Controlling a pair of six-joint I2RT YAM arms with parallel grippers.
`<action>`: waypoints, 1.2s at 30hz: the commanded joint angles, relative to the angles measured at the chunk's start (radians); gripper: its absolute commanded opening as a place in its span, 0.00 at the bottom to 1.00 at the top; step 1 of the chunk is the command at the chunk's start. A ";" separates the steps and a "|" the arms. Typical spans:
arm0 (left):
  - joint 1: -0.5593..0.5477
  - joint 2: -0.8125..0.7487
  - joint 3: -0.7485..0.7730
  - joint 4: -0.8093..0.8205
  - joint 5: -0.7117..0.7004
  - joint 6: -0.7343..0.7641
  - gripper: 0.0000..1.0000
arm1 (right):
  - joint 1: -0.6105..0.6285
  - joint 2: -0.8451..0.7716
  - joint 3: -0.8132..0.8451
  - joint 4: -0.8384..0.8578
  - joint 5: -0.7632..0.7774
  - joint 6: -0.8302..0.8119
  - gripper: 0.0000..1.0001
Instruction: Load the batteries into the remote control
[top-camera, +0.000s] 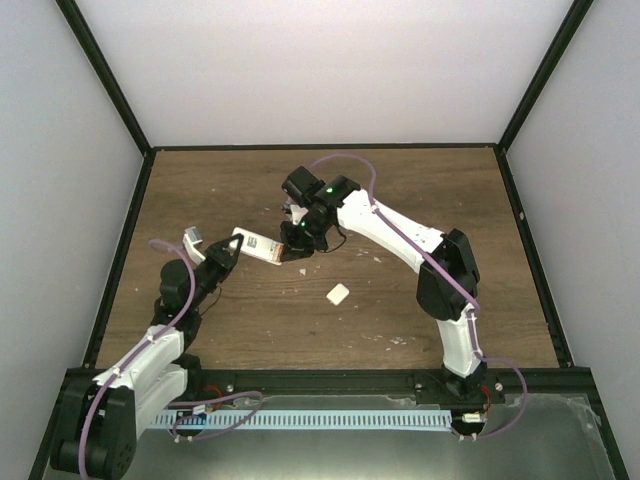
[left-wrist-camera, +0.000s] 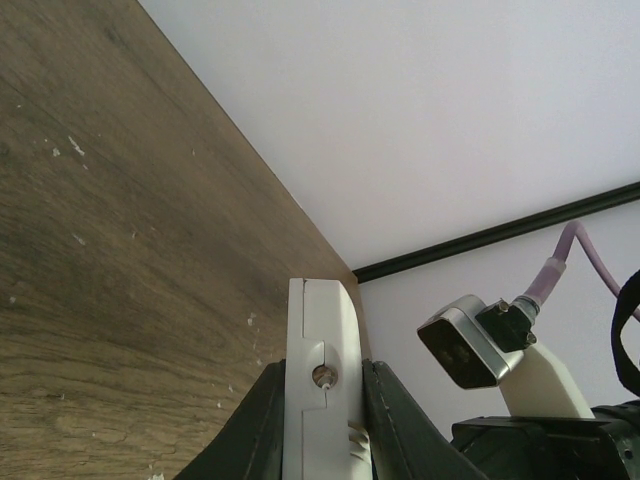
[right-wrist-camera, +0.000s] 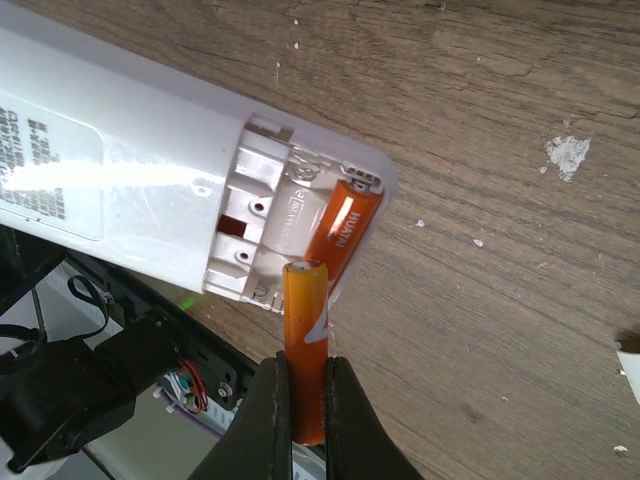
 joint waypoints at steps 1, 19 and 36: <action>-0.007 0.027 0.012 0.079 0.011 0.000 0.00 | -0.007 0.026 0.050 -0.033 -0.004 0.005 0.01; -0.016 0.050 0.030 0.075 0.035 0.038 0.00 | -0.011 0.096 0.081 -0.055 -0.003 0.013 0.01; -0.019 0.047 0.055 0.004 -0.002 0.009 0.00 | -0.010 0.124 0.084 -0.064 0.007 0.027 0.01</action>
